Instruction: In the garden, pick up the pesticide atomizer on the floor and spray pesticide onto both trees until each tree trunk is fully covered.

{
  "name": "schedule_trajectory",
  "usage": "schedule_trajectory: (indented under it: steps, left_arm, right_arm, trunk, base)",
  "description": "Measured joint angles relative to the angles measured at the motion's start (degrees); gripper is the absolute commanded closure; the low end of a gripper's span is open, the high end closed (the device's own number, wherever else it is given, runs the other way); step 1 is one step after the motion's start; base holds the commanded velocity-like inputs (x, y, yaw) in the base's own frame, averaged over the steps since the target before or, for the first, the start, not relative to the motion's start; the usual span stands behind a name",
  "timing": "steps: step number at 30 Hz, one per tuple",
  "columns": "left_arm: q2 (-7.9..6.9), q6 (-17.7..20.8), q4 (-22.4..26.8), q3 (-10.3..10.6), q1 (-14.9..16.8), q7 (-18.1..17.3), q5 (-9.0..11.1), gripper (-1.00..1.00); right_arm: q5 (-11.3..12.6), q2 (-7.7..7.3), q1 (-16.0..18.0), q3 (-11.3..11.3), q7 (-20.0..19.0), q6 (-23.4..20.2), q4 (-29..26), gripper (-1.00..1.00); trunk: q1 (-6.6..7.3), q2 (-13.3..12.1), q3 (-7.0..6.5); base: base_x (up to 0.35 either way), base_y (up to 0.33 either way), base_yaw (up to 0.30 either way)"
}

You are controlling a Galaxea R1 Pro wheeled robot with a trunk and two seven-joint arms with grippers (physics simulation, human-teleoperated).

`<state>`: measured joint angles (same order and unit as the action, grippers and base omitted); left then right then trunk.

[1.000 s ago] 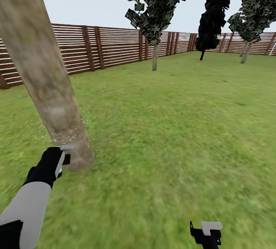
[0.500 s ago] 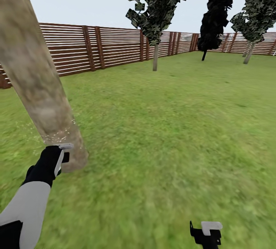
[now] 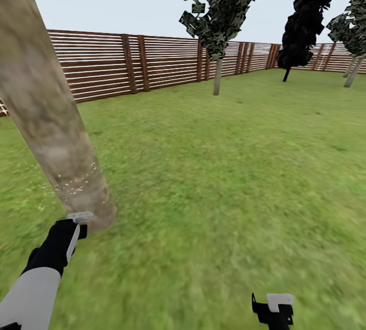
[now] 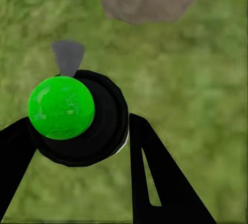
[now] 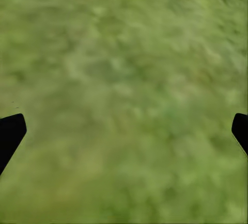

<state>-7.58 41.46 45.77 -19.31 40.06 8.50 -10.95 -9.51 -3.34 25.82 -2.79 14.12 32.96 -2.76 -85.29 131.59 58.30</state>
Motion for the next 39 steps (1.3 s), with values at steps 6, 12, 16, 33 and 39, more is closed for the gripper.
schedule_trajectory:
  steps: [6, 12, 16, 33, 39]
  left_arm:
    - [-0.27, -6.2, -1.3, -0.3, -1.2, 0.0, 0.2, 1.0]
    - [0.03, -6.2, -1.4, -0.1, -1.2, -0.1, 4.9, 1.0]
    - [0.01, -2.0, -1.4, 0.6, -1.2, -0.3, 4.9, 1.0]
    - [0.09, 0.3, -0.8, 0.7, -1.3, -0.3, 4.8, 1.0]
    - [0.0, 0.2, -0.8, 0.6, -1.3, -0.3, 4.7, 1.0]
  right_arm:
    - [-0.1, 0.0, 0.0, 0.0, 0.0, 0.0, 0.0, -1.0]
    - [0.0, 0.0, 0.0, 0.0, 0.0, 0.0, 0.0, -1.0]
    - [-0.1, -0.09, 0.0, 0.0, 0.0, 0.0, 0.0, -1.0]
    - [0.0, 0.0, 0.0, 0.0, 0.0, 0.0, 0.0, -1.0]
    - [0.0, 0.0, 0.0, 0.0, 0.0, 0.0, 0.0, -1.0]
  trunk:
    - [-0.01, 0.0, 0.0]
    - [-0.01, 0.0, 0.0]
    - [0.0, 0.0, 0.0]
    - [-0.02, 0.0, 0.0]
    - [0.0, 0.0, 0.0]
  base:
    - [0.193, -0.107, 0.272]
    - [0.058, -0.018, 0.247]
    - [0.233, -0.145, 0.023]
    - [0.139, -0.219, 0.037]
    - [0.12, -0.256, 0.195]
